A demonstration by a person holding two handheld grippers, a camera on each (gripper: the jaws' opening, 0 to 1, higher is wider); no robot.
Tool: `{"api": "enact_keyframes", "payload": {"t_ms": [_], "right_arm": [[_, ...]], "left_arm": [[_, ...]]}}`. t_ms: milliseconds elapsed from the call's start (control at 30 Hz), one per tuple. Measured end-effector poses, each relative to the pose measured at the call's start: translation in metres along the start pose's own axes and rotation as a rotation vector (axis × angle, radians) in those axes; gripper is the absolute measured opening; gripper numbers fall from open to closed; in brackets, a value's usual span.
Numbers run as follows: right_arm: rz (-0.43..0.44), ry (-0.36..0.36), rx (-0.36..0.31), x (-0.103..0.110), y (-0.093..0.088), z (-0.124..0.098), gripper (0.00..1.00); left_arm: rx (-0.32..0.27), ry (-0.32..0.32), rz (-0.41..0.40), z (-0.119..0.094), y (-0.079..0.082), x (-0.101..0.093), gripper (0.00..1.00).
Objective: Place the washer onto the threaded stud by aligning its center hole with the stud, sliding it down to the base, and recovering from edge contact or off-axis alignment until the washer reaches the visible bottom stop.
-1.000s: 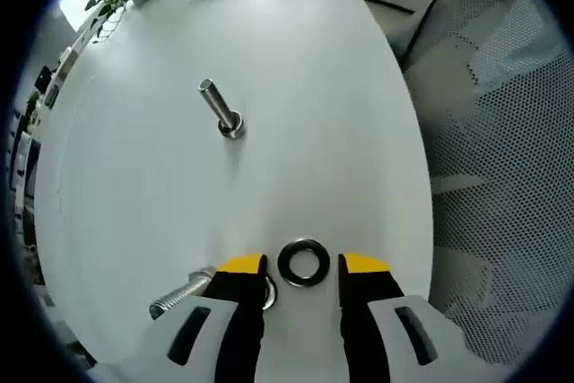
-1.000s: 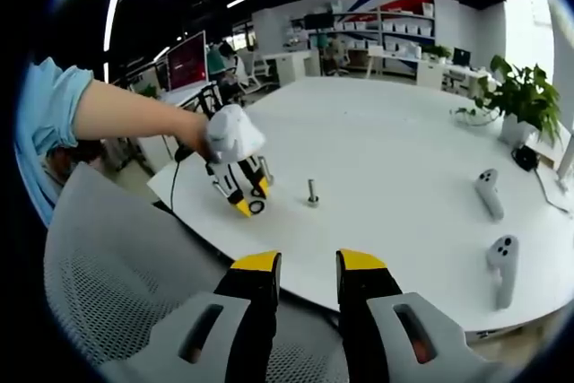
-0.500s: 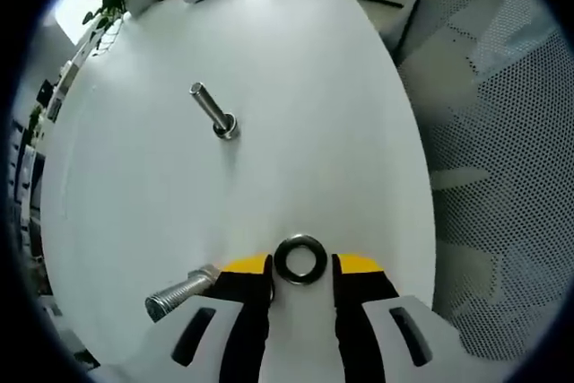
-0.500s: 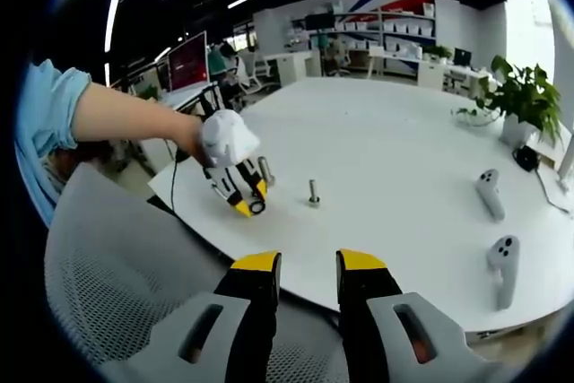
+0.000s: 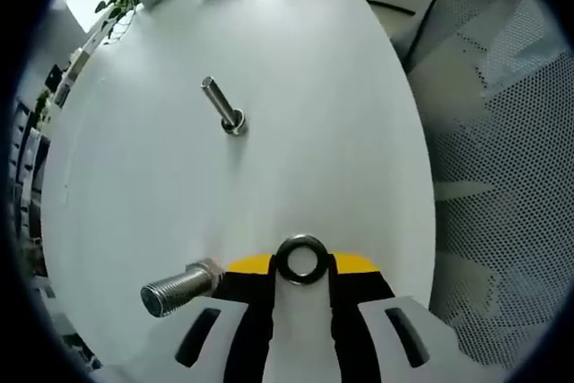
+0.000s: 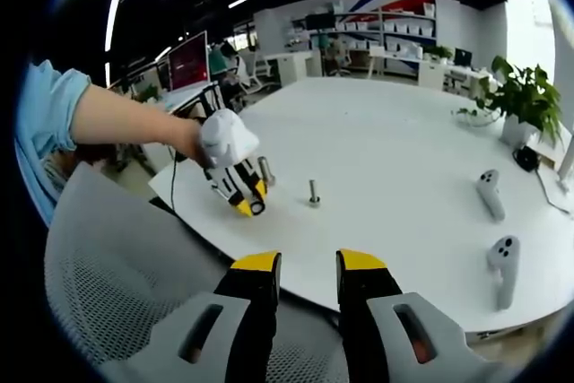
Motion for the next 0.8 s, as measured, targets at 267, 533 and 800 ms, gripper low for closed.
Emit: {"api": "enact_keyframes", "payload": {"t_ms": [267, 533, 800], "right_arm": [[0.0, -0.002, -0.002, -0.0002, 0.0002, 0.0, 0.27], [-0.001, 0.005, -0.002, 0.0002, 0.0002, 0.0003, 0.27], [0.0, 0.005, -0.002, 0.0003, 0.0001, 0.0002, 0.27]], "left_arm": [[-0.029, 0.033, -0.056, -0.0017, -0.0016, 0.0002, 0.2], [-0.055, 0.045, -0.103, -0.0011, -0.0025, -0.0004, 0.2], [-0.054, 0.055, -0.093, -0.0002, -0.0003, -0.0021, 0.2]]}}
Point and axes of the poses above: the point that each gripper's makers call its tool centre point, and the gripper's own axes: z roughly forward along the fingers, x roughly to its left, y roughly out of its top, the point moved 9 cm from there along -z, roughly backward along the fingers, and after that the axes turned 10 degrees about -x, right-handed, at the moved point
